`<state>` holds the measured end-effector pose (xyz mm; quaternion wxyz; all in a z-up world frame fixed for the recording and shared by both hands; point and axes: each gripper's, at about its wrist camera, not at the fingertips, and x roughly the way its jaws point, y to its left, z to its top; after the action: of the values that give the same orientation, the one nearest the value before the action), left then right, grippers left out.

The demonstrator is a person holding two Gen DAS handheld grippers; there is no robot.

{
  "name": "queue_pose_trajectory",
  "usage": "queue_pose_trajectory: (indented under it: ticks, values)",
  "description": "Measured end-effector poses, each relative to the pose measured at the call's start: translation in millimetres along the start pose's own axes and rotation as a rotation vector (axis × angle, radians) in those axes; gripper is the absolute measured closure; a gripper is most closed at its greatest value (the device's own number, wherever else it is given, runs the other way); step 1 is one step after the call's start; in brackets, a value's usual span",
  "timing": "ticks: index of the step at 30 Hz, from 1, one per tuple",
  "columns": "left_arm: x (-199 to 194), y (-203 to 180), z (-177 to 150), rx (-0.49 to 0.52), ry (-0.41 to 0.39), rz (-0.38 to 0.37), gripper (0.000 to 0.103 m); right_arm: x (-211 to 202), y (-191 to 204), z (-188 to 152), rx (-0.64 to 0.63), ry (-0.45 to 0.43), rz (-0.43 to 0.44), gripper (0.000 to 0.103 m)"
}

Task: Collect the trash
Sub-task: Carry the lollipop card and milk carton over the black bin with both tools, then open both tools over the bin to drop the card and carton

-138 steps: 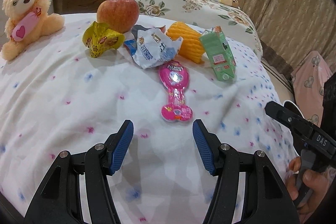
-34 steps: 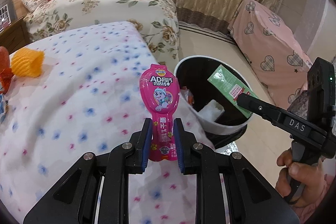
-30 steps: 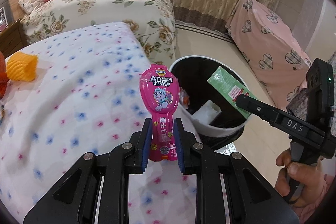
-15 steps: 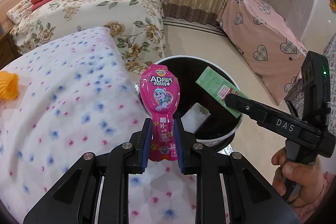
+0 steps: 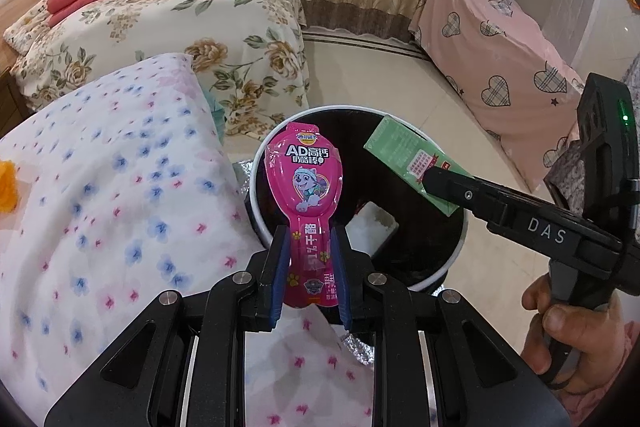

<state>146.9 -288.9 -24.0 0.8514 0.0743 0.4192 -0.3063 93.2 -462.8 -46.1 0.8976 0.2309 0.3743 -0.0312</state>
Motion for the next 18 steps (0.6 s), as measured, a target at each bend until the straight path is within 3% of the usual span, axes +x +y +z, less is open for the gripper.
queue_pose_trajectory:
  ticks: [12,14,16,18]
  values:
    - [9.9,-0.4,5.0,-0.011,0.03,-0.011,0.082,7.2,-6.4,5.9,0.023,0.024,-0.003,0.047]
    - [10.5,2.4,4.3,-0.032,0.041,-0.014,0.069,7.0,-7.3,6.3,0.033,0.023,-0.004,0.047]
    - [5.7,5.8,2.5,-0.052,0.024,-0.025,0.064,5.6,-7.9,5.3,0.044,0.022,0.002,0.046]
    - [0.1,8.2,-0.3,-0.059,0.014,-0.013,0.06,3.0,-7.3,3.7,0.053,0.013,0.007,0.038]
